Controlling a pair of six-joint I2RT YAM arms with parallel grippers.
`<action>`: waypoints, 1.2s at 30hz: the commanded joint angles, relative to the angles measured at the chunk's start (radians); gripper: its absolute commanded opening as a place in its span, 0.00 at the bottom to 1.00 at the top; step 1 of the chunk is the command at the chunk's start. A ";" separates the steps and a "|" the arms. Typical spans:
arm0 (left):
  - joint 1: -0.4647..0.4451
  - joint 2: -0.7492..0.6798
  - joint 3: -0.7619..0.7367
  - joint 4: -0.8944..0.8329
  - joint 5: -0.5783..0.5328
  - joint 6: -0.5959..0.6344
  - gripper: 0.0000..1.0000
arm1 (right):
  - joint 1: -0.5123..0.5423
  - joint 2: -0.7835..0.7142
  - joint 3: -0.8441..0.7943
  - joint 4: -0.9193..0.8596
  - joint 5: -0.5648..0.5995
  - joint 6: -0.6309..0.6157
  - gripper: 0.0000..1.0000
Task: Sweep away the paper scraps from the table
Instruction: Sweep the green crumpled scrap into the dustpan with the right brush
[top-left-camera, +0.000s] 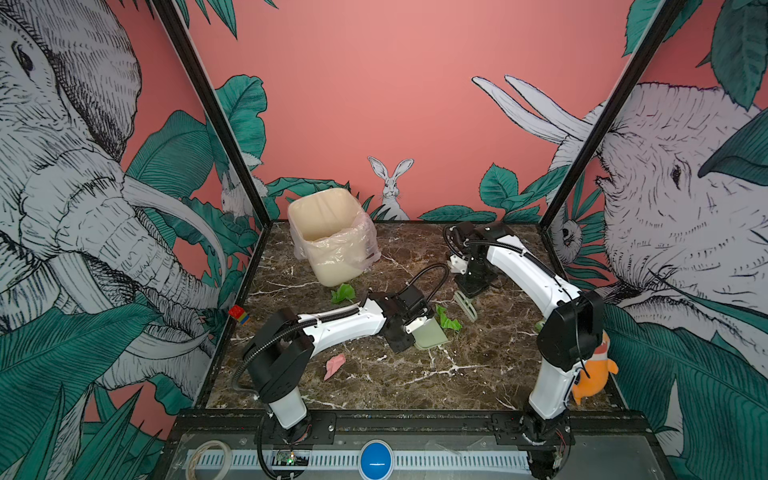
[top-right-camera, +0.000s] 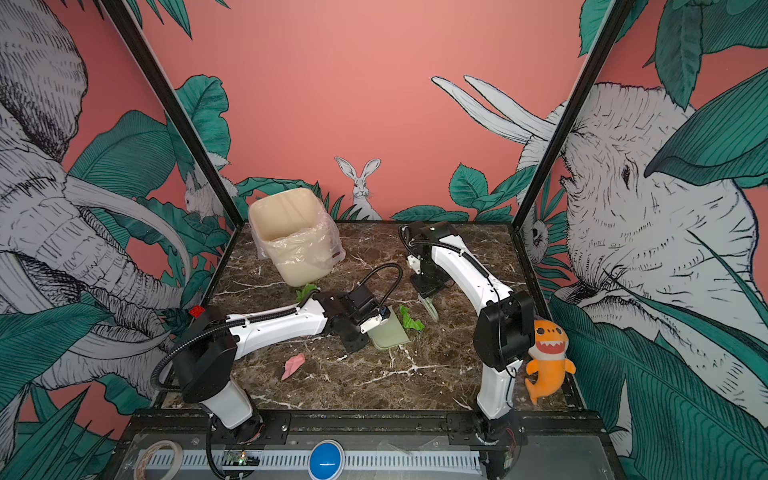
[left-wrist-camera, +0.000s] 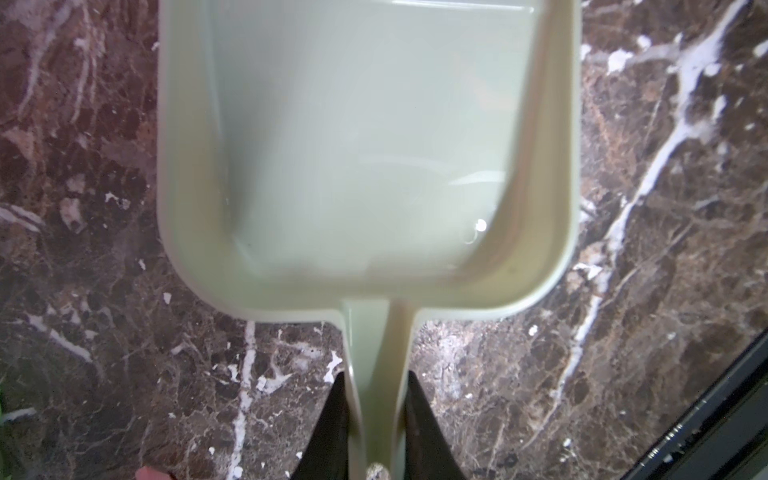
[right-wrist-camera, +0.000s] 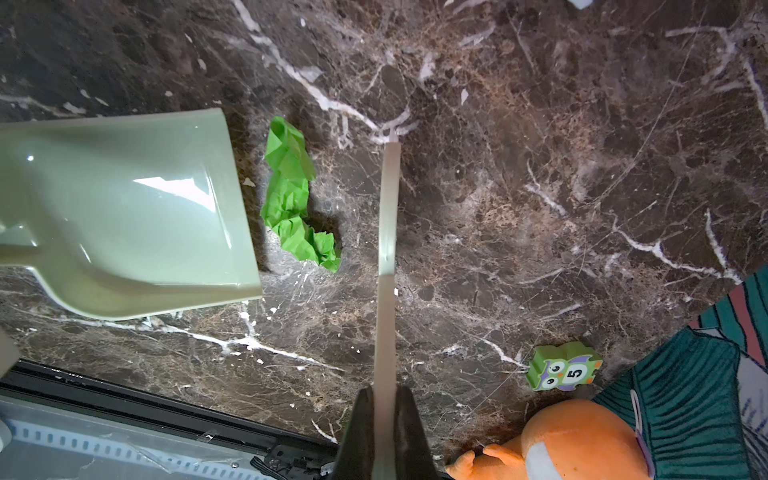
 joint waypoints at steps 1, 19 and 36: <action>0.000 0.000 -0.018 0.021 0.000 0.006 0.14 | 0.012 0.013 0.028 -0.036 -0.008 0.003 0.00; 0.000 0.020 -0.033 0.043 -0.009 0.009 0.14 | 0.078 0.057 0.059 -0.052 -0.027 0.020 0.00; 0.000 0.021 -0.053 0.060 -0.015 0.002 0.14 | 0.142 0.050 0.089 -0.073 -0.125 0.056 0.00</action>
